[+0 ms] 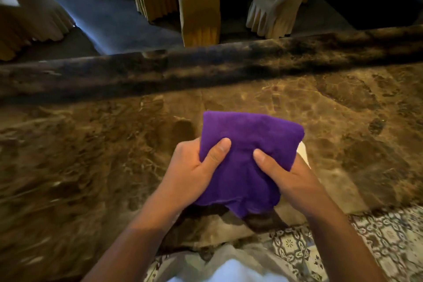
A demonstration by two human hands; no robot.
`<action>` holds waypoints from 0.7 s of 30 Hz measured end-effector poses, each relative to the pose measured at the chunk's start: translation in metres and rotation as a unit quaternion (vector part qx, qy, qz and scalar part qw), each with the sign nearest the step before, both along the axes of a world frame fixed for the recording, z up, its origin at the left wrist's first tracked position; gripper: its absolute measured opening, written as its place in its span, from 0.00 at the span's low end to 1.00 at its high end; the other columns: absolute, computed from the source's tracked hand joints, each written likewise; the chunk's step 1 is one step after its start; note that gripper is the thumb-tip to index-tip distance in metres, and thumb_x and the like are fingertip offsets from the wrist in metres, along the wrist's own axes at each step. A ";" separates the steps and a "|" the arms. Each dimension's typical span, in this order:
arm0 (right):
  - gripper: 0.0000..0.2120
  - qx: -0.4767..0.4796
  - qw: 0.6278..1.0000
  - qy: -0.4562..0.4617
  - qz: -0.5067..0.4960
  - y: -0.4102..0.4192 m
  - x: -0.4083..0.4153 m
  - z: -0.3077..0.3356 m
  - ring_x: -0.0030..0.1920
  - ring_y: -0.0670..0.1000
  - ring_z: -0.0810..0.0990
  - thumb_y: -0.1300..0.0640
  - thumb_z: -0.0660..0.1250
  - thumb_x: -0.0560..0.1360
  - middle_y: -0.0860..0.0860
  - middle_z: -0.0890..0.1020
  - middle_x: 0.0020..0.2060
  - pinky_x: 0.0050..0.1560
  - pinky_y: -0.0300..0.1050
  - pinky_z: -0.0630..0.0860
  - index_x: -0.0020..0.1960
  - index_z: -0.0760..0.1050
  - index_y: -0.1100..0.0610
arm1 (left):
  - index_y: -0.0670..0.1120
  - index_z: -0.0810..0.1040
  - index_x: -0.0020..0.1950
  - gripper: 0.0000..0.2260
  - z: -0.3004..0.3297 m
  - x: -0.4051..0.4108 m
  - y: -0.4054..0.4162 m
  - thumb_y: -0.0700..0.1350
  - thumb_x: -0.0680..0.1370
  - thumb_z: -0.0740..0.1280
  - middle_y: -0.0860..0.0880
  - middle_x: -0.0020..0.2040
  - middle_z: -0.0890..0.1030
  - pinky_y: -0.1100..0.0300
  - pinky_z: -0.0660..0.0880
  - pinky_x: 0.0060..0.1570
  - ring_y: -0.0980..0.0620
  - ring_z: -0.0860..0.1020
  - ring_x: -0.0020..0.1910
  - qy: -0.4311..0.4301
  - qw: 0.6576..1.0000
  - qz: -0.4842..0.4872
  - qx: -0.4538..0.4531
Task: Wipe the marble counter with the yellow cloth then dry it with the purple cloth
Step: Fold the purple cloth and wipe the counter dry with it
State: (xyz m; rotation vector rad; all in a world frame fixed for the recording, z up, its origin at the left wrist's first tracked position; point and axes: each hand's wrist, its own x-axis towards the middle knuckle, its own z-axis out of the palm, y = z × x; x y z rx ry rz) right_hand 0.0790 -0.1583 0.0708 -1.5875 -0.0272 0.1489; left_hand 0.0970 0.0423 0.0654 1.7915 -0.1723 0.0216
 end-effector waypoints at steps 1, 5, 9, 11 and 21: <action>0.19 -0.001 1.000 -0.001 -0.001 0.013 -0.006 0.001 0.64 0.46 0.83 0.37 0.72 0.75 0.44 0.86 0.61 0.63 0.43 0.79 0.64 0.82 0.40 | 0.60 0.80 0.37 0.14 -0.003 -0.006 0.015 0.65 0.76 0.63 0.64 0.30 0.79 0.67 0.70 0.30 0.66 0.73 0.30 0.000 1.000 0.008 0.011; 0.20 -0.004 0.999 0.022 0.026 0.055 -0.027 0.002 0.60 0.42 0.84 0.30 0.72 0.70 0.39 0.87 0.58 0.55 0.34 0.79 0.59 0.82 0.34 | 0.50 0.81 0.37 0.25 -0.018 -0.038 0.060 0.72 0.73 0.66 0.58 0.33 0.81 0.57 0.74 0.34 0.61 0.74 0.34 0.081 0.996 0.017 -0.035; 0.14 0.011 0.996 0.081 0.033 0.079 -0.047 -0.002 0.54 0.39 0.86 0.33 0.73 0.67 0.36 0.88 0.52 0.51 0.36 0.81 0.52 0.83 0.30 | 0.52 0.87 0.52 0.22 -0.032 -0.076 0.088 0.68 0.71 0.72 0.49 0.49 0.89 0.48 0.83 0.48 0.56 0.83 0.47 0.128 0.988 0.011 -0.083; 0.12 0.026 0.993 0.107 0.043 0.087 -0.058 -0.005 0.55 0.40 0.86 0.36 0.73 0.69 0.37 0.88 0.53 0.50 0.34 0.81 0.53 0.84 0.31 | 0.57 0.87 0.52 0.14 -0.034 -0.094 0.096 0.64 0.75 0.71 0.56 0.47 0.89 0.63 0.80 0.44 0.62 0.83 0.46 0.121 0.989 0.019 -0.078; 0.16 0.056 0.971 0.216 0.089 0.126 -0.122 -0.034 0.54 0.45 0.87 0.37 0.77 0.70 0.42 0.89 0.54 0.48 0.39 0.84 0.56 0.84 0.38 | 0.51 0.85 0.39 0.19 -0.052 -0.165 0.133 0.64 0.77 0.65 0.53 0.36 0.85 0.65 0.75 0.34 0.60 0.80 0.35 0.183 0.975 0.100 -0.081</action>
